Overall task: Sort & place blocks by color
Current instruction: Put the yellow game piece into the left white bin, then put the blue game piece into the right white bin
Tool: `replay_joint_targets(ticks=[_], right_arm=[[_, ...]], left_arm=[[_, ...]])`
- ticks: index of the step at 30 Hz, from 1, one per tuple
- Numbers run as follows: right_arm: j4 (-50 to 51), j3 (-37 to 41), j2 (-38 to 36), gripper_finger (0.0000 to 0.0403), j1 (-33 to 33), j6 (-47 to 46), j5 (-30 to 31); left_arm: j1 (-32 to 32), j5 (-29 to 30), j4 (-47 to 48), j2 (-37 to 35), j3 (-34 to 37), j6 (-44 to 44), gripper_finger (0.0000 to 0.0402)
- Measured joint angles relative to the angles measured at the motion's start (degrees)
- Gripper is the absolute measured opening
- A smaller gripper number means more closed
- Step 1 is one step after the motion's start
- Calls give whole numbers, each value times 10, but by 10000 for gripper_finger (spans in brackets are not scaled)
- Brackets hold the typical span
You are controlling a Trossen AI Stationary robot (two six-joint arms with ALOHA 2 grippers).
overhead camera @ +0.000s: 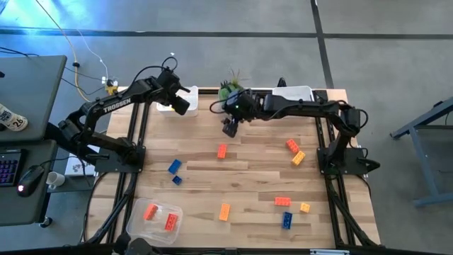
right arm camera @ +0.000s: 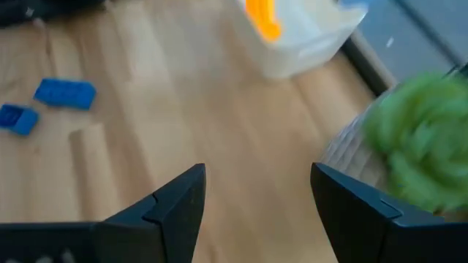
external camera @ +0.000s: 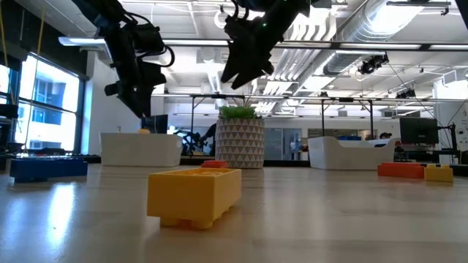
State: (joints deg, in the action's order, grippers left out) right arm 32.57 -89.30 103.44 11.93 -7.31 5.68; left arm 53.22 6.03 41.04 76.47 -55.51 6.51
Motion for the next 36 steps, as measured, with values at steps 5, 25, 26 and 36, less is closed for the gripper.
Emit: replay_joint_targets(ticks=[5,25,26,36], right_arm=[[70,0,0,234,-29,-102,-3],[287,1,0,234,-213,-557,-8],[302,2,0,234,-224,-586,-1],[449,2,0,234,-318,-919,48]], left_arm=[[0,1,-1,0,0,-15,173],[-1,-43,-2,0,0,-37,197],[-3,-43,-2,0,0,-37,197],[-25,-42,-6,0,0,-38,197]])
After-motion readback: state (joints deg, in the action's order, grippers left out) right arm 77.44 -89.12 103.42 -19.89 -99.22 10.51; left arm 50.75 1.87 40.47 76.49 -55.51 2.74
